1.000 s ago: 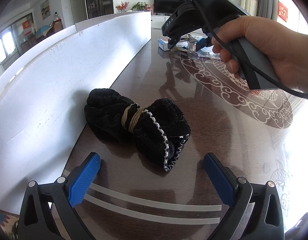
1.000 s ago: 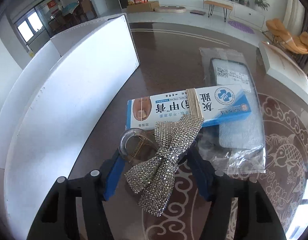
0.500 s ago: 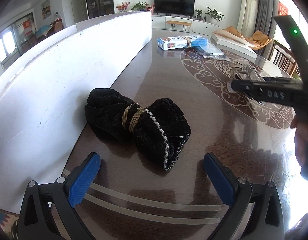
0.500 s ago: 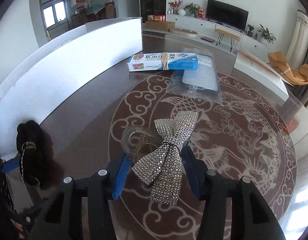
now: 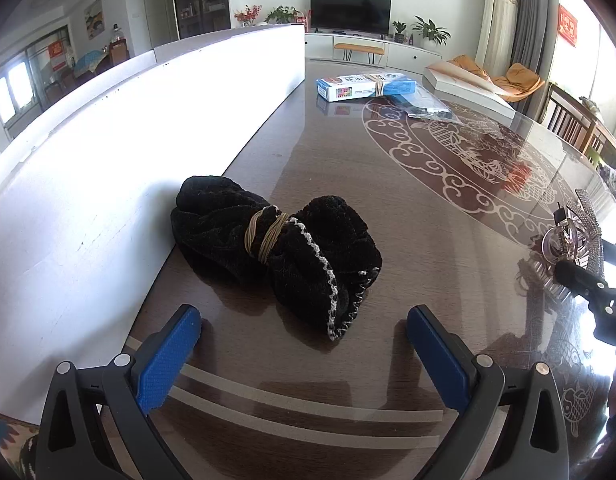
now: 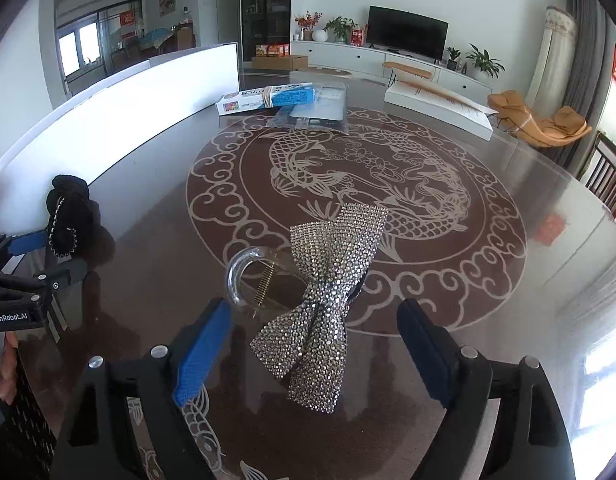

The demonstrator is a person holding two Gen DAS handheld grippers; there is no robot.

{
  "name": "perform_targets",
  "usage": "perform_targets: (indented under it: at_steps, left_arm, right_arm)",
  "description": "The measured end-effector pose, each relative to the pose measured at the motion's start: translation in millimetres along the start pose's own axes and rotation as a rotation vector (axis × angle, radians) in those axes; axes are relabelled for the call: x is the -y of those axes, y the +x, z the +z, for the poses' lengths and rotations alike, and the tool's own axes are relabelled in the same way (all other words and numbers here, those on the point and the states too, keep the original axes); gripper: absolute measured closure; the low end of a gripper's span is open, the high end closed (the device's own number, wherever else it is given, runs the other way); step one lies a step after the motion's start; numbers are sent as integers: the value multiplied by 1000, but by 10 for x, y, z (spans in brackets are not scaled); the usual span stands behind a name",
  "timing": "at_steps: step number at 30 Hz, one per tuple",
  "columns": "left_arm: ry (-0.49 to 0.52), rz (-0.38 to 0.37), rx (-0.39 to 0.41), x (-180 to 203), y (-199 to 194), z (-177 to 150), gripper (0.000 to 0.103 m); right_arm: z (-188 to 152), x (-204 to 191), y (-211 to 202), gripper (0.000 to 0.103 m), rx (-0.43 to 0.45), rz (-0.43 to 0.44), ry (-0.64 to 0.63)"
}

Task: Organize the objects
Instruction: 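Lift the bow hair clip and hold it with the right tool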

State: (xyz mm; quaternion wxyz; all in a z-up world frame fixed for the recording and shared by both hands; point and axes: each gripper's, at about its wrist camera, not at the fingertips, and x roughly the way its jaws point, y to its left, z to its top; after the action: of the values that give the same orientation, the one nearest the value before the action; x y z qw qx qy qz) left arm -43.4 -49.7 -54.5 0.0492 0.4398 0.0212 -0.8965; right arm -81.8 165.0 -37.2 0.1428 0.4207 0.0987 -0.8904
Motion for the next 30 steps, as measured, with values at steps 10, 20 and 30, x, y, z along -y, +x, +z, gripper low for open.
perform_targets:
  at_steps: [10,20,30]
  left_arm:
    - [-1,0,-1,17,11,14,0]
    - [-1,-1,-6,20,19,19,0]
    - [-4,-62,-53,-14,-152,-113,0]
  right_arm:
    - [-12,-17,64,11,-24,-32,-11]
    - [-13,-27,68,9,-23,-36,-14]
    - [-17,-49,71,9,-22,-25,-27]
